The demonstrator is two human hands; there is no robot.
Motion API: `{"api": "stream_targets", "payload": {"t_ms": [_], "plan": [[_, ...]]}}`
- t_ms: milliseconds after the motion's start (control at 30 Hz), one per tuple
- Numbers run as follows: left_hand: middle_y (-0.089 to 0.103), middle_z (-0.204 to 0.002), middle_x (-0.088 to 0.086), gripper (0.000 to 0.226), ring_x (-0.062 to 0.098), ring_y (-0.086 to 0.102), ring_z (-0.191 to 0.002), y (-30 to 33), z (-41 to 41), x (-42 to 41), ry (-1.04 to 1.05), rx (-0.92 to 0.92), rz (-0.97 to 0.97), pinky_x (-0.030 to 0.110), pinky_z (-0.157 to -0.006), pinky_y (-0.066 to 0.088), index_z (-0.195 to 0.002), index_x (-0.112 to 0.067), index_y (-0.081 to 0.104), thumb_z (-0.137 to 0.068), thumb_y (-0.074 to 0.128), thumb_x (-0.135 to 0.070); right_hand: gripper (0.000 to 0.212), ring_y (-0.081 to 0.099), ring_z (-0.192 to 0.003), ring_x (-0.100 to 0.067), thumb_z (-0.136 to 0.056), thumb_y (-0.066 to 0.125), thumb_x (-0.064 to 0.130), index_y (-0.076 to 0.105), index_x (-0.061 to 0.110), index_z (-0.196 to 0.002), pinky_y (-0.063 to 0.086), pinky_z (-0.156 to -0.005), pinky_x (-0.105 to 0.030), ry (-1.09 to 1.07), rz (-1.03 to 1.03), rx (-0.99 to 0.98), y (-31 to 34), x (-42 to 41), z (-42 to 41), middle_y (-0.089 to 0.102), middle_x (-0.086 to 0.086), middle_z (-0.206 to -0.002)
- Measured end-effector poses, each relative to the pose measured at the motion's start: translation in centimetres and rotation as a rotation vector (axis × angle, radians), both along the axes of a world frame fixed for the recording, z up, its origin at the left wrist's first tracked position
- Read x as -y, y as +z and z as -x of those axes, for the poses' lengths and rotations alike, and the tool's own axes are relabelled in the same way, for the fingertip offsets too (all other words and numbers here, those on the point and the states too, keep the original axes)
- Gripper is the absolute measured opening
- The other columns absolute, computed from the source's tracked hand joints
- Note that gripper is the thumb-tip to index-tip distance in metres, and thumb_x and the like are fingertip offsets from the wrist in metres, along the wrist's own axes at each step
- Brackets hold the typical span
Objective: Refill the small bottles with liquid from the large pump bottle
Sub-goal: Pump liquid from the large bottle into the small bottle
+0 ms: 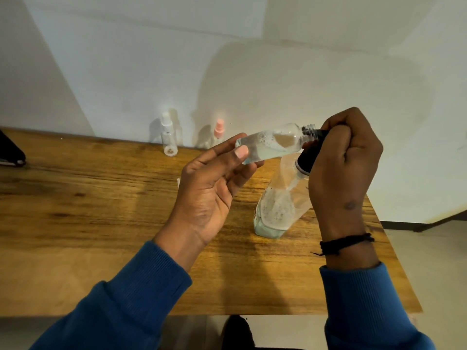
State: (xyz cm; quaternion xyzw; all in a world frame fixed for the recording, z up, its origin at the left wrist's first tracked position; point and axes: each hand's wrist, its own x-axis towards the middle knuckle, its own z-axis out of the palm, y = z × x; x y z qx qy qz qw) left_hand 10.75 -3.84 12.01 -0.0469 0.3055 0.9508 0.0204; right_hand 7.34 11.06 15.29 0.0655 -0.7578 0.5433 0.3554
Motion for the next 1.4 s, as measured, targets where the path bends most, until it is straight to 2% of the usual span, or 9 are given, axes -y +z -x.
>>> {"api": "stream_targets", "payload": {"t_ms": [233,533,933,1100,1200,1400], "plan": [[0.073,-0.113,0.016,0.038,0.030,0.072,-0.092,0.06,0.02,-0.16,0.035,0.030,-0.002,0.019,-0.068,0.058,-0.112,-0.003,0.069,-0.074,0.069,-0.008,0.025,0.045,-0.046,-0.001,-0.091,0.032,-0.008,0.050,0.000,-0.076,0.032,-0.046,-0.010,0.000,0.035,0.004,-0.22,0.32,-0.02,0.045,0.014,-0.051],[0.074,-0.109,0.014,0.037,0.026,0.073,-0.086,0.08,0.03,-0.15,0.044,0.025,0.001,0.019,-0.069,0.058,-0.110,-0.004,0.070,-0.073,0.071,-0.010,0.025,0.046,-0.047,0.002,-0.091,0.032,-0.009,0.051,-0.002,-0.076,0.030,-0.047,-0.007,-0.001,0.015,-0.006,-0.02,0.41,-0.13,0.044,0.016,-0.050],[0.073,-0.112,0.016,0.039,0.025,0.073,-0.086,0.16,-0.08,-0.26,0.039,0.035,0.005,0.019,-0.069,0.059,-0.111,-0.003,0.069,-0.073,0.071,-0.011,0.027,0.048,-0.050,0.005,-0.091,0.034,-0.008,0.051,0.005,-0.076,0.029,-0.049,-0.006,-0.003,0.004,-0.005,-0.13,0.17,-0.02,0.043,0.015,-0.052],[0.074,-0.110,0.015,0.038,0.025,0.073,-0.085,0.19,0.04,-0.31,0.049,0.033,0.018,0.019,-0.069,0.059,-0.111,-0.004,0.070,-0.074,0.070,-0.011,0.029,0.047,-0.049,0.005,-0.091,0.033,-0.010,0.052,0.006,-0.077,0.029,-0.049,-0.005,-0.020,0.015,-0.029,0.19,0.51,-0.18,0.039,0.008,-0.057],[0.074,-0.107,0.015,0.040,0.025,0.073,-0.084,0.09,-0.02,-0.26,0.057,0.047,0.010,0.019,-0.069,0.059,-0.111,-0.001,0.068,-0.073,0.071,-0.011,0.028,0.045,-0.046,0.001,-0.090,0.032,-0.009,0.050,0.005,-0.076,0.029,-0.048,-0.006,-0.012,0.036,-0.023,-0.22,0.68,-0.16,0.040,0.012,-0.051],[0.075,-0.099,0.013,0.034,0.025,0.073,-0.082,0.16,0.05,-0.32,0.049,0.035,0.023,0.019,-0.067,0.059,-0.103,-0.003,0.070,-0.071,0.071,-0.013,0.027,0.049,-0.050,0.005,-0.091,0.033,-0.008,0.051,0.007,-0.077,0.030,-0.049,-0.007,-0.008,0.002,-0.030,0.19,0.21,0.03,0.046,0.019,-0.051]]}}
